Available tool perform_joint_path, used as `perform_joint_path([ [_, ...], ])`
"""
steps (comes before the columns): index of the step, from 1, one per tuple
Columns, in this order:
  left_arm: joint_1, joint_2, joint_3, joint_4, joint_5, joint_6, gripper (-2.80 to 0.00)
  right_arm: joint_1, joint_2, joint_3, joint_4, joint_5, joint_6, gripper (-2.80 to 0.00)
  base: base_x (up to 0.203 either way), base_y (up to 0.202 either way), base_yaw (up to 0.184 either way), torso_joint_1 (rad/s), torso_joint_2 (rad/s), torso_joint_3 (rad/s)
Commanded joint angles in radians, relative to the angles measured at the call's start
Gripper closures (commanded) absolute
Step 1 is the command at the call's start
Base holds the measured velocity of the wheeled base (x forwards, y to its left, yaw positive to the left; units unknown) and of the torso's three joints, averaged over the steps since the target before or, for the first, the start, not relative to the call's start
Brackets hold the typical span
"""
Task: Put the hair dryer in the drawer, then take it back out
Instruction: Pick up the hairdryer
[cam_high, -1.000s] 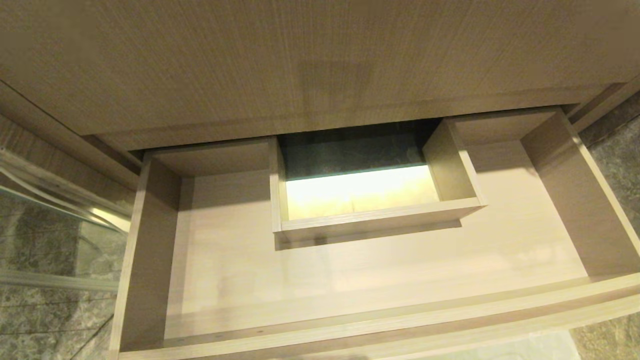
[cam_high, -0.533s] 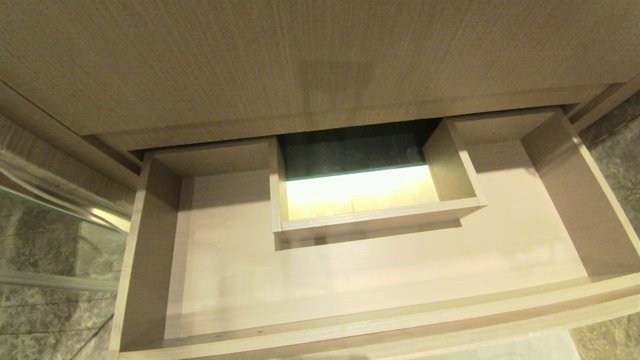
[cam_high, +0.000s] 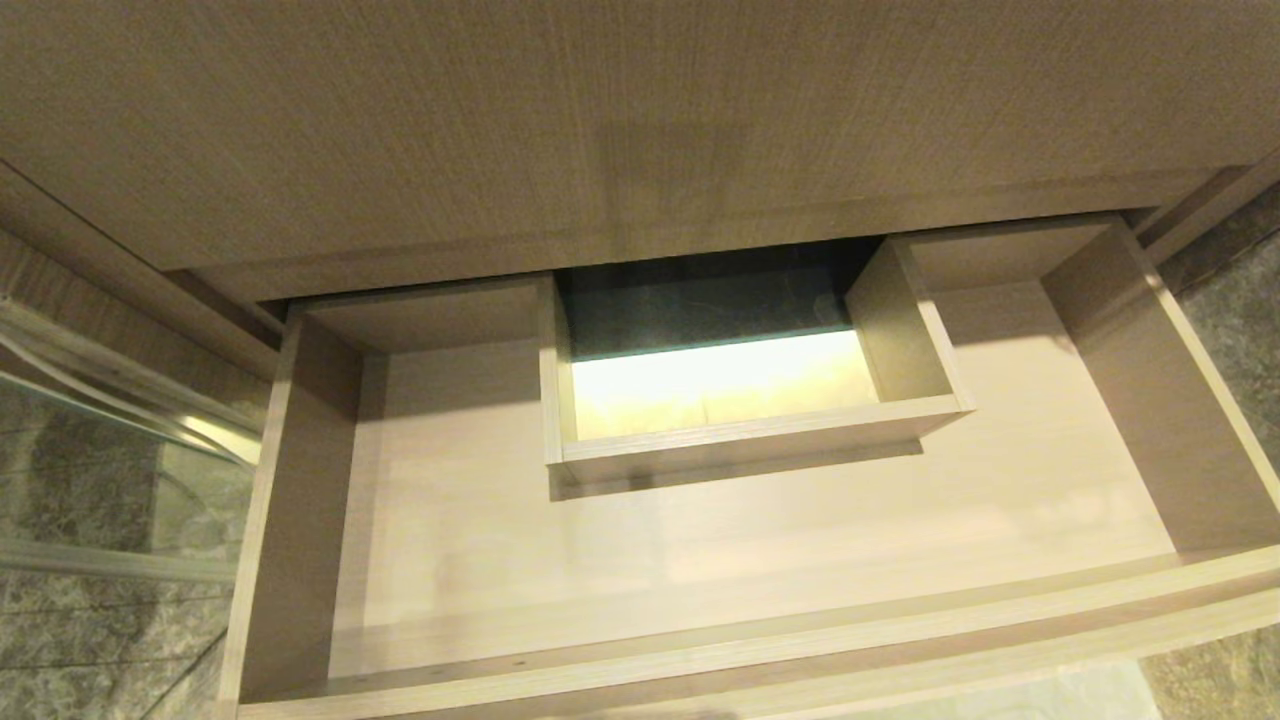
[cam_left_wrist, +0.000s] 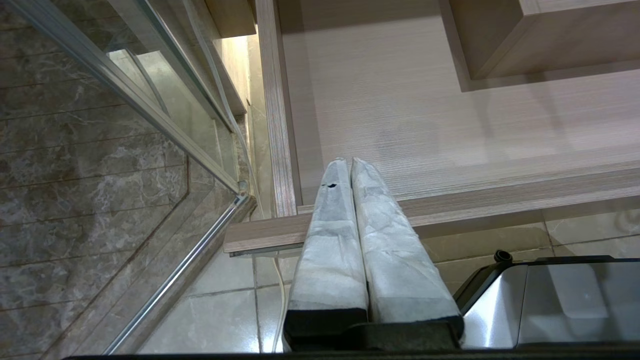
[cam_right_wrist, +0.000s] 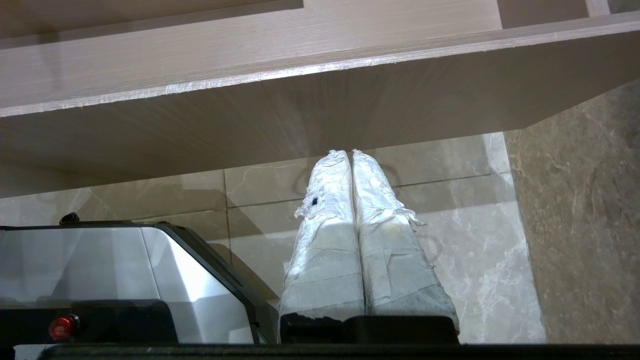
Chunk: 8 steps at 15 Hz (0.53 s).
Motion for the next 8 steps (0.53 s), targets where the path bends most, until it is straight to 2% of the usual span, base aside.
perform_joint_path([
  [1,0.000,0.000,0.000,-0.001,0.000,0.000,0.00,0.000,0.003,0.000,0.001,0.002,-0.003,0.00,0.000,0.000,0.000,0.000,0.00,0.000],
  [8,0.000,0.000,0.000,-0.001,0.000,0.000,0.00,0.000,0.003,0.000,0.001,0.005,-0.004,0.00,0.000,0.000,0.000,0.000,0.00,0.000],
])
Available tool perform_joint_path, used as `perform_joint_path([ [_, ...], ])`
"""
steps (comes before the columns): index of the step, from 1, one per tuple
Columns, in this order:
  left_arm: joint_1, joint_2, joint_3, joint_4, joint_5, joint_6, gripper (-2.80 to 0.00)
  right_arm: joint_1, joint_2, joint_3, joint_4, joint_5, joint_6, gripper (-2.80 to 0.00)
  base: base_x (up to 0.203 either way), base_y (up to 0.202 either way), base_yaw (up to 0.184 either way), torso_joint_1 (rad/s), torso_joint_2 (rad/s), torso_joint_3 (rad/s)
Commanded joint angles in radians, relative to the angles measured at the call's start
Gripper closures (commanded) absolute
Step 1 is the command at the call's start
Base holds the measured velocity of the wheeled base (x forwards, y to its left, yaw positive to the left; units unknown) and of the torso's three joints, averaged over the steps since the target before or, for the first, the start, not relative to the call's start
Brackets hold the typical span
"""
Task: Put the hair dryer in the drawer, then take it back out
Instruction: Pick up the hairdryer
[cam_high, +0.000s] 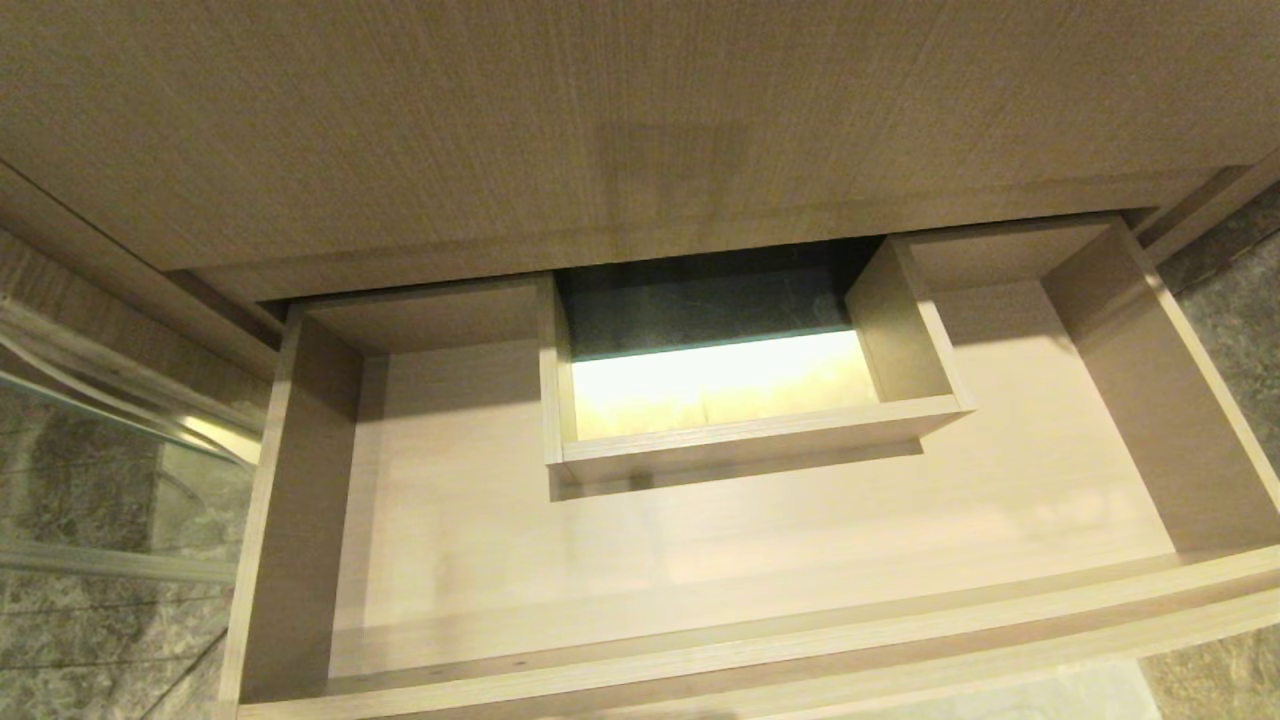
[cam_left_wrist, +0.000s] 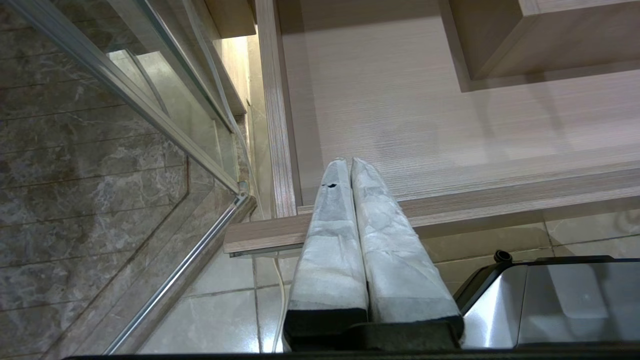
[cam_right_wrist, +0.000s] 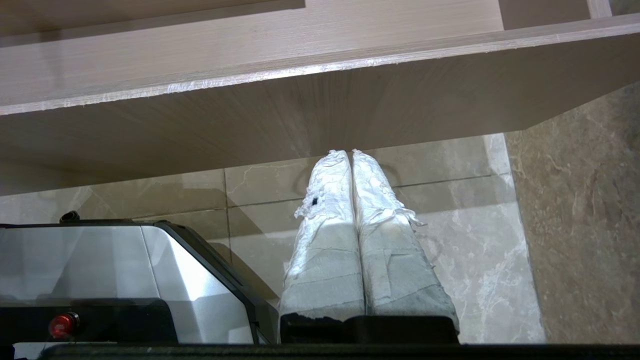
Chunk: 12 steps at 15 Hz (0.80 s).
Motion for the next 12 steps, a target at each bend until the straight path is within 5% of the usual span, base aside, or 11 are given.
perform_joint_path([
  [1,0.000,0.000,0.000,0.000,0.000,-0.001,0.00,0.000,0.001,0.000,0.001,0.000,0.000,0.00,0.000,0.000,0.000,0.000,0.00,0.000],
  [7,0.000,0.000,0.000,0.000,0.000,-0.001,0.00,0.000,0.003,0.000,0.001,-0.001,-0.020,0.00,0.000,0.000,0.000,0.034,-0.04,-0.007],
  [12,0.000,0.002,0.000,0.001,0.000,-0.002,0.00,0.000,0.001,0.000,0.001,-0.001,-0.022,0.00,0.000,0.000,0.000,0.231,-0.46,-0.198],
])
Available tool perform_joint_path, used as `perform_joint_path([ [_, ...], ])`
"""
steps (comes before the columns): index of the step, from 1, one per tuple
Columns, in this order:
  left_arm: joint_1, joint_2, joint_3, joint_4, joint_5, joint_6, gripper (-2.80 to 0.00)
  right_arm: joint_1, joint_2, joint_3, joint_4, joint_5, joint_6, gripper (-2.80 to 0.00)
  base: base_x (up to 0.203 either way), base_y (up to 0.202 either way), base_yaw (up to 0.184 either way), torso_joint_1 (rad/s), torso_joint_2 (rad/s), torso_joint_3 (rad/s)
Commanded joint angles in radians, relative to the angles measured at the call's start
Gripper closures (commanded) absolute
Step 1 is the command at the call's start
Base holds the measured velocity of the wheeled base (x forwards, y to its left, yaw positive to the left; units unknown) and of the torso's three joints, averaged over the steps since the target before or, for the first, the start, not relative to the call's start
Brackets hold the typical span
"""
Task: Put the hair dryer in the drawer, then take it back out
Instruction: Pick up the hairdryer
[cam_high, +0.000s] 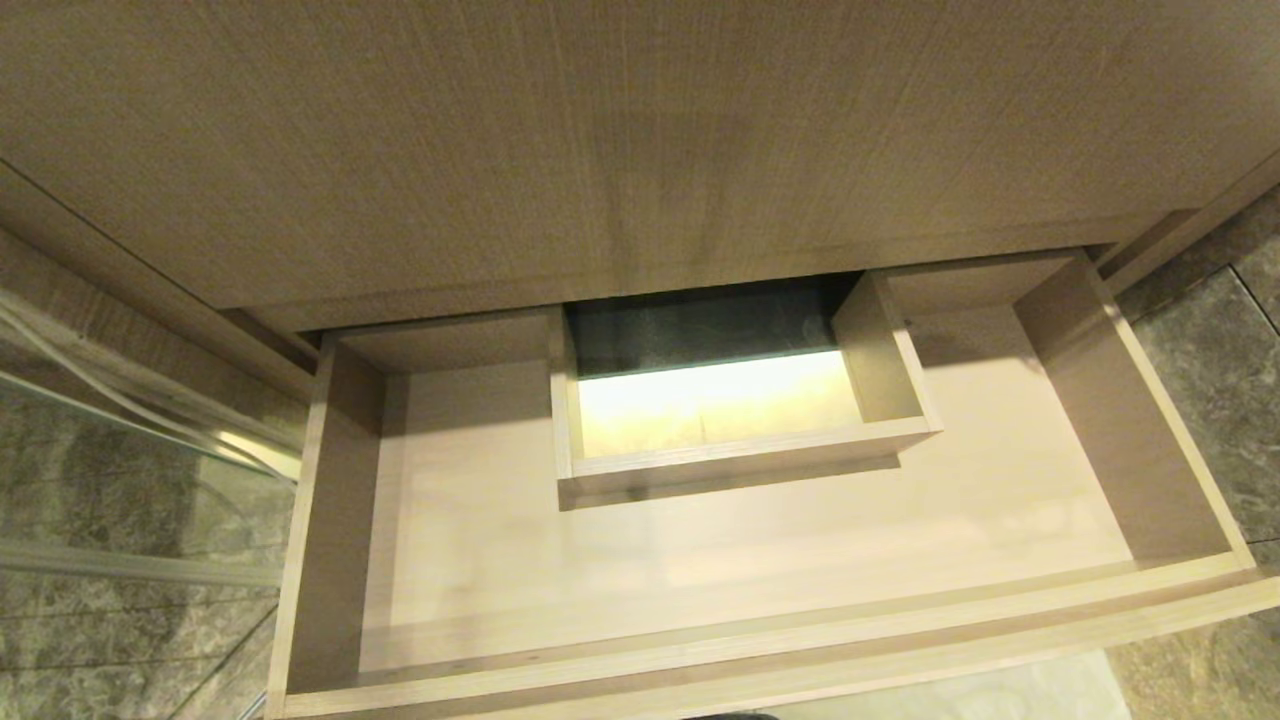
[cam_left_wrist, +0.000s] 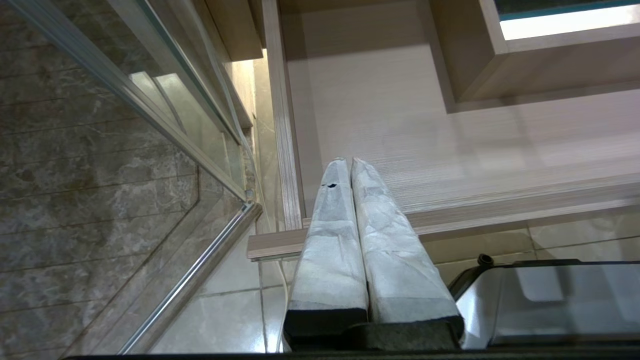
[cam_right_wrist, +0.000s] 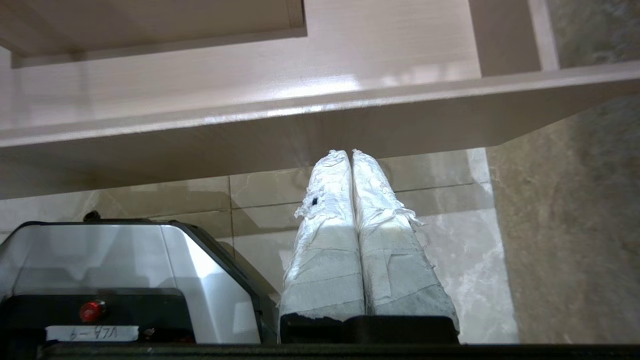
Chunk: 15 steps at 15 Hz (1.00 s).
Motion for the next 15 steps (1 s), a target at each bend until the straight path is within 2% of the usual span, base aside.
perform_joint_path([
  [1,0.000,0.002,0.000,-0.001,0.000,-0.001,0.00,0.000,0.002,0.000,0.001,0.000,-0.001,0.00,0.000,0.000,0.000,0.256,-0.48,-0.222],
  [6,0.000,0.000,0.000,-0.001,0.000,-0.001,0.00,0.000,0.000,0.000,0.000,0.000,-0.003,0.00,0.000,0.000,0.000,0.138,-0.49,-0.223],
  [10,0.000,0.001,0.000,-0.001,0.000,-0.001,0.00,0.000,0.000,0.000,0.001,0.000,-0.006,0.00,0.000,0.000,0.000,0.399,-0.50,-0.239],
  [15,0.000,0.000,0.000,-0.001,0.000,-0.001,0.00,0.000,0.002,0.000,-0.001,0.000,-0.007,0.00,0.000,0.000,0.000,0.291,-0.52,-0.247],
])
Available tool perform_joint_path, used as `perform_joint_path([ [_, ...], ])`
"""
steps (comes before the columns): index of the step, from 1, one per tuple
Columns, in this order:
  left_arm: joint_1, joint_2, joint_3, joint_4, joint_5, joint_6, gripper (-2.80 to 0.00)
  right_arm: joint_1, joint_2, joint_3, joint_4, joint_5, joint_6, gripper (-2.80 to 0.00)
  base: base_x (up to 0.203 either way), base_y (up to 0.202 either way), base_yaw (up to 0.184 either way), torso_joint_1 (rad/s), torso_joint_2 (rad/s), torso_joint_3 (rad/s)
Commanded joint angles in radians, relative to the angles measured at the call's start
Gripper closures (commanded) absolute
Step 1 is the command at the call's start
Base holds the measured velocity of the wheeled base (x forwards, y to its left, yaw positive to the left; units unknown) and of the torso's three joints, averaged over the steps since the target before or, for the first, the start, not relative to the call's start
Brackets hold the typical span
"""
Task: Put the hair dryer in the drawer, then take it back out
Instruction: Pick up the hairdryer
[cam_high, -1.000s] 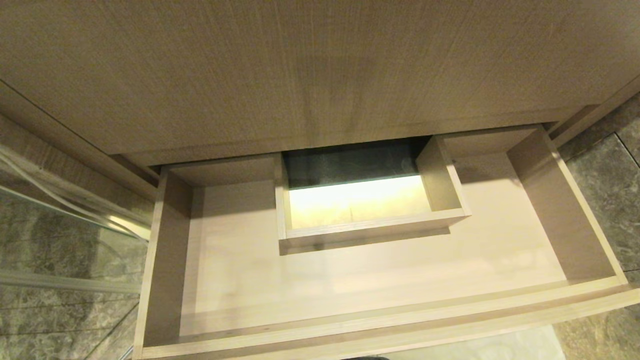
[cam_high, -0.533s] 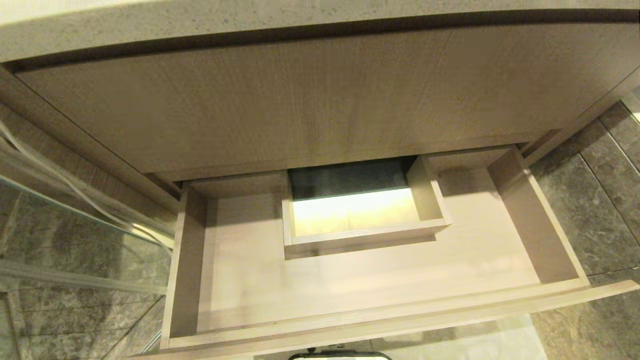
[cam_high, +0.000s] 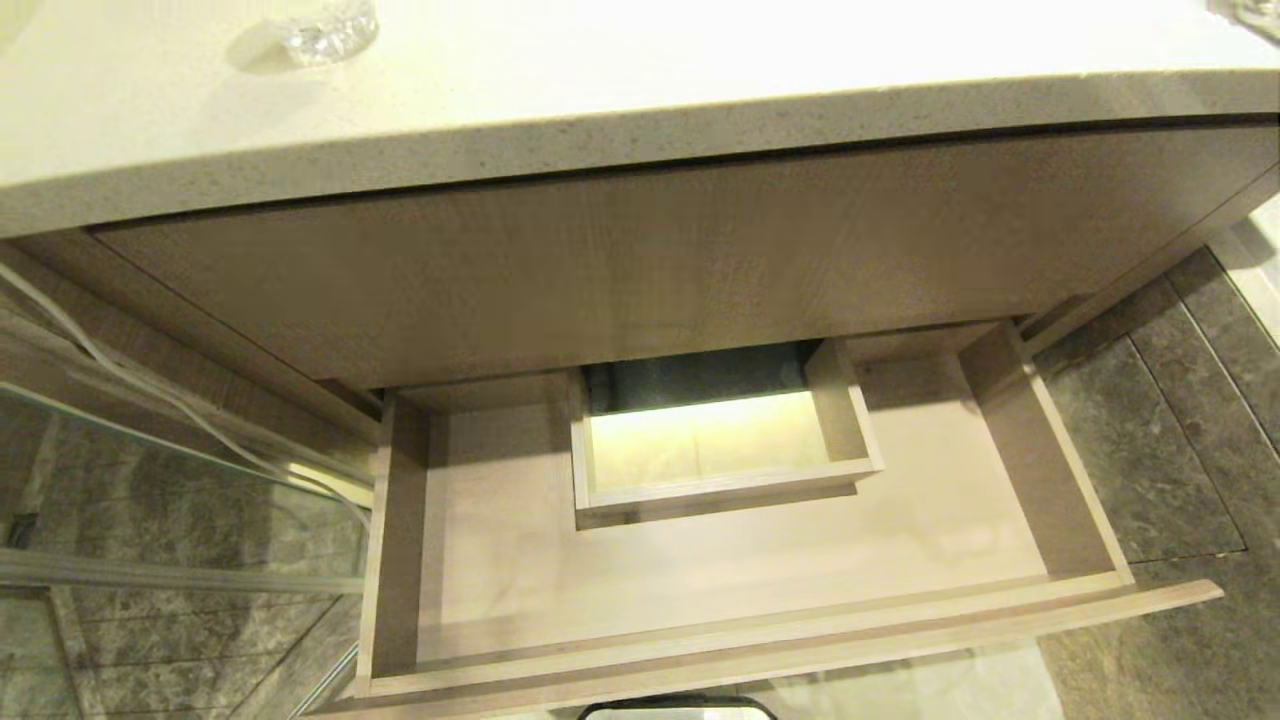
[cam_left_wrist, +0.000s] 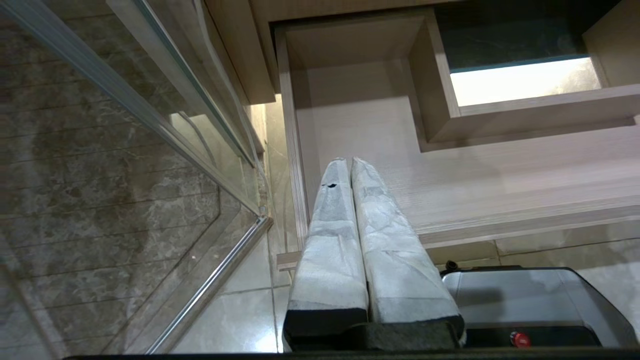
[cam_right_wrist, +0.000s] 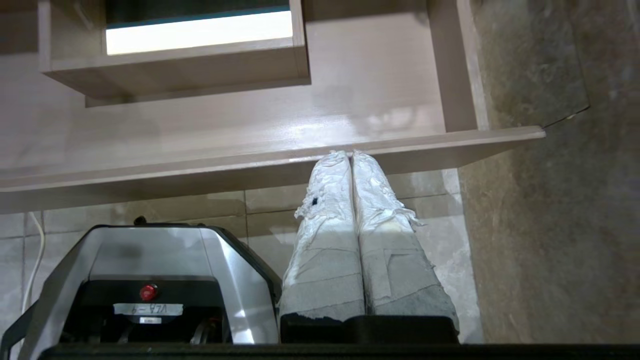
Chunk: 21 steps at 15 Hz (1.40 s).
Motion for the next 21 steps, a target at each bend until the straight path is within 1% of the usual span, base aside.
perform_joint_path([
  [1,0.000,0.001,0.000,-0.002,0.000,0.000,0.00,0.000,0.000,0.000,0.000,0.000,-0.001,0.00,0.000,0.000,0.000,0.291,-0.55,-0.261],
  [11,0.000,0.001,0.000,-0.001,0.000,0.000,0.00,0.000,0.000,0.000,0.000,0.000,-0.001,0.00,0.000,0.000,0.000,0.296,-0.56,-0.274],
  [17,0.000,0.002,0.000,-0.001,0.000,0.000,0.00,0.000,0.000,0.000,0.000,0.000,-0.002,0.00,0.000,0.000,0.000,0.180,-0.35,-0.177],
  [21,0.000,0.002,0.000,-0.001,0.000,0.000,0.00,0.000,0.000,0.000,0.000,-0.003,0.008,0.00,0.000,0.000,0.000,0.013,-0.02,-0.007],
])
